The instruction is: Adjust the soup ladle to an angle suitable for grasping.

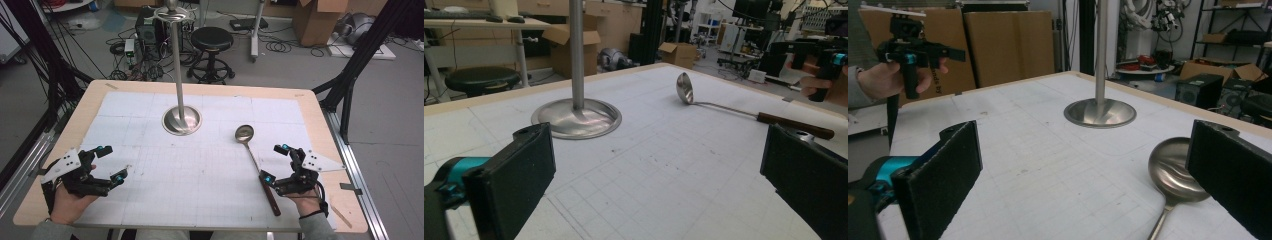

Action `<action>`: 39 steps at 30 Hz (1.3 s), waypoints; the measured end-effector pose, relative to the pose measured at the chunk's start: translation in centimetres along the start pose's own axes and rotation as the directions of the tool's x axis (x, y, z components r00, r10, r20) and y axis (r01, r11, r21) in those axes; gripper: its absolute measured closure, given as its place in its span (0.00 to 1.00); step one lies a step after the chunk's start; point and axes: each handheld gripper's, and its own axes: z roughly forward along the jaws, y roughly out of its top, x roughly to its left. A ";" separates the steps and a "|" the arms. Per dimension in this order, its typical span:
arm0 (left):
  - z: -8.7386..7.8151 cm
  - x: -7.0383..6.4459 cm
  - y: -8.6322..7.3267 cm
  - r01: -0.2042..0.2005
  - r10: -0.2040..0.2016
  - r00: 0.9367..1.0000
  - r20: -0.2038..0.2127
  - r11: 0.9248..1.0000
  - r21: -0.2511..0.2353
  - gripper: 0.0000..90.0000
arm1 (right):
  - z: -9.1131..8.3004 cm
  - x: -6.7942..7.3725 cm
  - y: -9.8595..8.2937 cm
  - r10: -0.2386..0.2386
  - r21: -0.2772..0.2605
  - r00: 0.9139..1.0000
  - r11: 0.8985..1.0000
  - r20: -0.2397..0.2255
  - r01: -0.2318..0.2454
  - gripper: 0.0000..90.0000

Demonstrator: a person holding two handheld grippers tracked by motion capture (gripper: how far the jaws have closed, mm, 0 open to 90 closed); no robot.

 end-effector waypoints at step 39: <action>0.5 0.0 -0.4 0.017 -0.018 1.000 0.003 0.998 0.057 0.02 | -0.9 -2.7 -2.5 0.066 0.264 0.998 0.963 -0.013 -0.060 1.00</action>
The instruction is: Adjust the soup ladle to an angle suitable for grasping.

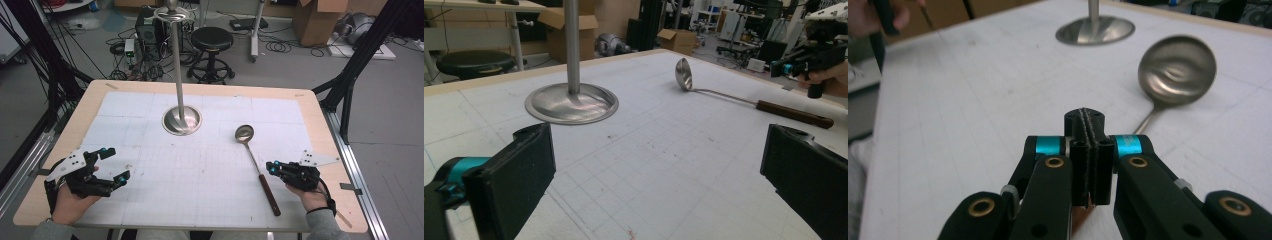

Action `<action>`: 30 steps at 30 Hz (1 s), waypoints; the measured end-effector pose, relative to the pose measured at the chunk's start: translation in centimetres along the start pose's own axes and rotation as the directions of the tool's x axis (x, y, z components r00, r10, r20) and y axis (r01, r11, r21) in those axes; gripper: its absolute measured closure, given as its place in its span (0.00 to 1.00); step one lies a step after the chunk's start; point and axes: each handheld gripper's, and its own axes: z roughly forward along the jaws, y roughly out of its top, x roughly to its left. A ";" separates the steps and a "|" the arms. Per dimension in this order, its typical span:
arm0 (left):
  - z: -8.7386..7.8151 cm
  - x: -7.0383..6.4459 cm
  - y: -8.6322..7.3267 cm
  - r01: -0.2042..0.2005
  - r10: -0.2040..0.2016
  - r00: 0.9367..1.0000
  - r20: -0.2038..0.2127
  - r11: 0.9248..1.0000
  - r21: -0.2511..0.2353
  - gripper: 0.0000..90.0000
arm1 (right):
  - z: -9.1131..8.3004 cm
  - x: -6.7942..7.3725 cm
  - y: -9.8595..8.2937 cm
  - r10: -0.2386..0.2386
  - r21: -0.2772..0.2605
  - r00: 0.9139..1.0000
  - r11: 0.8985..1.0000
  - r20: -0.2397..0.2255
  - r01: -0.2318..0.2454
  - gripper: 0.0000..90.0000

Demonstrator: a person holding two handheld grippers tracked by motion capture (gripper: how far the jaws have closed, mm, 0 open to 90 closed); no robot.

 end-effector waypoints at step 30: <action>0.1 0.0 0.0 -0.007 0.007 1.000 -0.025 1.000 0.011 0.02 | -1.8 0.2 -3.2 0.083 0.110 0.996 0.990 0.030 -0.086 1.00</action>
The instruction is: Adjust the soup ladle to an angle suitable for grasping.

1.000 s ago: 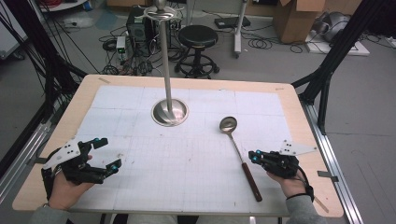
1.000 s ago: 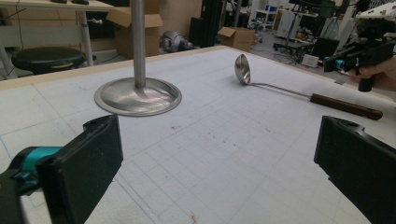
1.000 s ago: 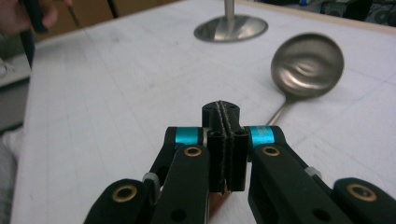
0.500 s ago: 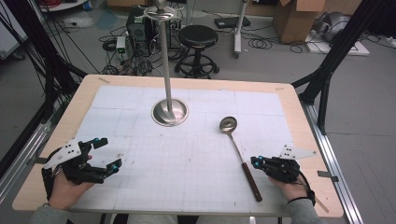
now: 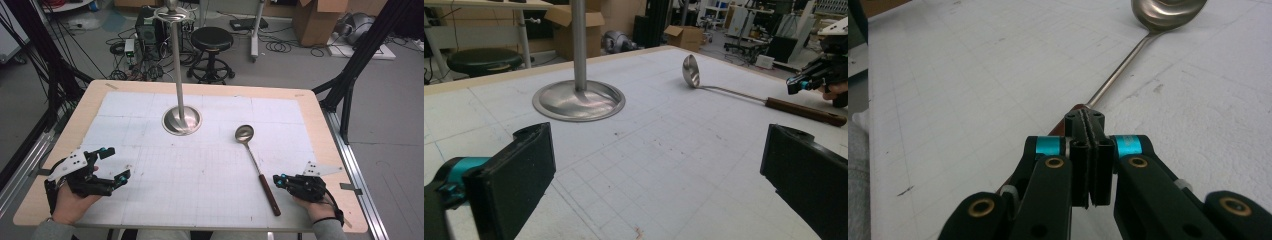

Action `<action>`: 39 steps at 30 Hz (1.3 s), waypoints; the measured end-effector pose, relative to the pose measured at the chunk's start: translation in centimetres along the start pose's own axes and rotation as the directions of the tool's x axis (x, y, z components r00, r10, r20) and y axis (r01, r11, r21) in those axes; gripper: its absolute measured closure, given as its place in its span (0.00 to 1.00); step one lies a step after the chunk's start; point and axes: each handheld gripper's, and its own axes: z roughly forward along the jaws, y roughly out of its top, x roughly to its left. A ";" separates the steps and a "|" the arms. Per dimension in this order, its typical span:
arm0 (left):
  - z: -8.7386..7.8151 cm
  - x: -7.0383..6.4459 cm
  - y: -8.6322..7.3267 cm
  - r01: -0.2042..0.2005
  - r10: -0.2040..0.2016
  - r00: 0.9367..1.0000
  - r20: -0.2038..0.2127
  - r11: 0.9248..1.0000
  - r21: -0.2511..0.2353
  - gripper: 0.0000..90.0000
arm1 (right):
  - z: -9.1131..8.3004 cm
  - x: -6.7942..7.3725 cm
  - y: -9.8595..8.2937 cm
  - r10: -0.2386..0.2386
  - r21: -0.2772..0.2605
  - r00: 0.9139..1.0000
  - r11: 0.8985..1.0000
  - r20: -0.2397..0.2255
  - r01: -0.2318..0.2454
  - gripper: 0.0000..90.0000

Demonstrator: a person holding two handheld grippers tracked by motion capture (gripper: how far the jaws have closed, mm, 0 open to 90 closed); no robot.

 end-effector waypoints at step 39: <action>0.1 0.3 -0.1 0.001 0.000 0.998 -0.057 1.000 0.018 0.02 | 0.3 1.8 -0.8 0.016 0.206 0.999 0.978 -0.037 -0.008 1.00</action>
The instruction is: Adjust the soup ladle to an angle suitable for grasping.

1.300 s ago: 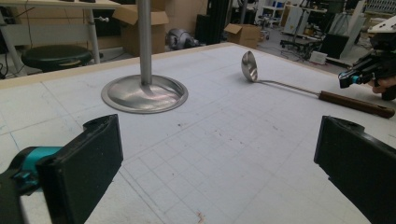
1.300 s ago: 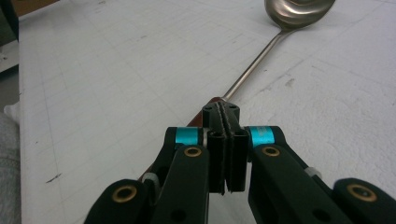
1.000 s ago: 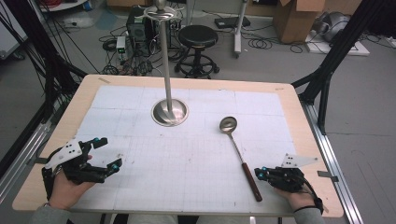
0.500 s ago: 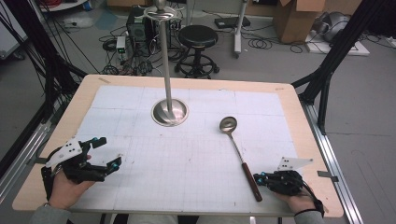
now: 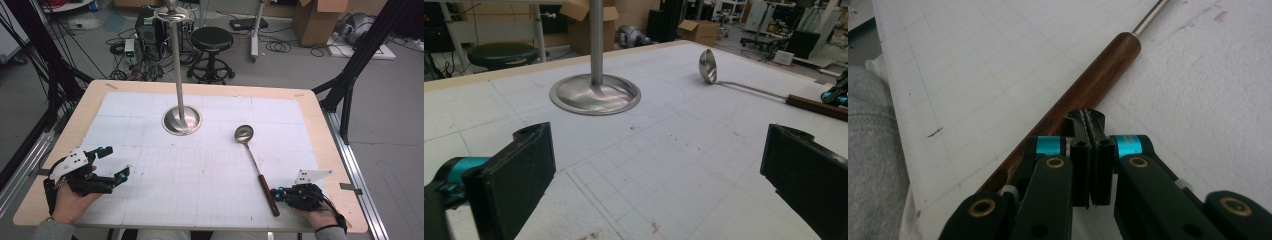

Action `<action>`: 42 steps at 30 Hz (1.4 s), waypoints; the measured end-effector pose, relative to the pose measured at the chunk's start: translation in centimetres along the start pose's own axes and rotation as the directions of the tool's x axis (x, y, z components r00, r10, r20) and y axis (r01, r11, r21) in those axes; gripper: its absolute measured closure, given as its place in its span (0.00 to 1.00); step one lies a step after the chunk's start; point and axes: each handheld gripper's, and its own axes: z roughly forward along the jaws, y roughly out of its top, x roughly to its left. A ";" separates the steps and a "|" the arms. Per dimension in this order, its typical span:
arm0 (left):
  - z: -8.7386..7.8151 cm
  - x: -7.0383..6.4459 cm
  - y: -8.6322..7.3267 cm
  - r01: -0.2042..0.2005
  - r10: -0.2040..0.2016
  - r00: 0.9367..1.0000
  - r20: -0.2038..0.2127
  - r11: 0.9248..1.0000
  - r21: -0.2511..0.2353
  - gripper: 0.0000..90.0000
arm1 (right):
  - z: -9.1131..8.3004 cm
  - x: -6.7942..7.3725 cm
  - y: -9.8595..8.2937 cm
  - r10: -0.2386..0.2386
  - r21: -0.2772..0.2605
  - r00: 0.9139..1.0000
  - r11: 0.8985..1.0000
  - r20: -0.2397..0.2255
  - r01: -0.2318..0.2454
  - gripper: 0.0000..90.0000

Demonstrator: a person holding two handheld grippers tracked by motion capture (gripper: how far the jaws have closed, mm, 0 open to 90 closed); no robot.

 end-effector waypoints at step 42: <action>0.3 0.0 0.0 -0.003 0.003 1.000 0.001 1.000 0.011 0.02 | 5.2 4.7 3.2 -0.103 0.004 0.993 0.995 0.063 0.102 1.00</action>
